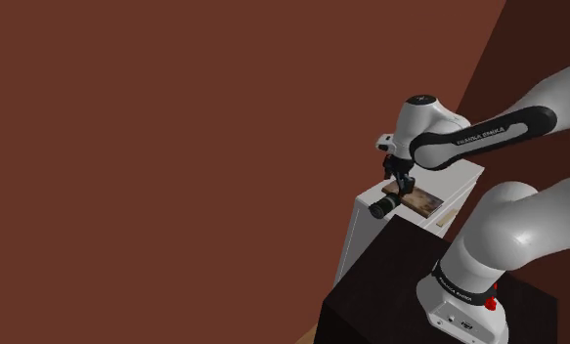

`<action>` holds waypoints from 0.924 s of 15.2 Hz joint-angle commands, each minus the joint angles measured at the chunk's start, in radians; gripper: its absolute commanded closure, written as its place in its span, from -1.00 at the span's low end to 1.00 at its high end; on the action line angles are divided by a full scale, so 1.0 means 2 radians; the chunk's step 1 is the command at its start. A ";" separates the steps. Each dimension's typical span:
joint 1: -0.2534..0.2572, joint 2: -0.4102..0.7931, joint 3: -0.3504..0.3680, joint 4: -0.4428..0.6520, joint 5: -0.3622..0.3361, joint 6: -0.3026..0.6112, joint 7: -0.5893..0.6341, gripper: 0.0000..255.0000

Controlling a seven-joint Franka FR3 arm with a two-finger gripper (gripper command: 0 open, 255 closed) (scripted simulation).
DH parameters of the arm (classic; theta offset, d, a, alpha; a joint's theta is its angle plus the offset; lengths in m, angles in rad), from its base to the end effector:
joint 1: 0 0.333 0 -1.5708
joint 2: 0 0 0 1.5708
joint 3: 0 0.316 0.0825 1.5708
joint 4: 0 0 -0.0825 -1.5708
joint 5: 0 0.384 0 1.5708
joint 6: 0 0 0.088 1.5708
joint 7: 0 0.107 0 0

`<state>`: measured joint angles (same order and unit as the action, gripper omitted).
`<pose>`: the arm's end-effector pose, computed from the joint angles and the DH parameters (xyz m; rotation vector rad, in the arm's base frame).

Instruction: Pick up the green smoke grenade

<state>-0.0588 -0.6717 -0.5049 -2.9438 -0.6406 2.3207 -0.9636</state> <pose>0.2731 -0.1475 0.3243 2.6651 1.3393 -0.1018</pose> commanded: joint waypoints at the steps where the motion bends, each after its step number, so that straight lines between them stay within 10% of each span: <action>1: -0.004 0.049 -0.031 -0.002 -0.032 0.059 -0.029 -1.00; 6: 0.012 0.204 -0.105 0.025 -0.076 0.209 -0.103 -1.00; 14: 0.040 0.363 -0.135 0.046 -0.016 0.355 -0.175 -1.00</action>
<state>0.0203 0.0284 -0.7769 -2.8518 -0.6844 3.0029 -1.3083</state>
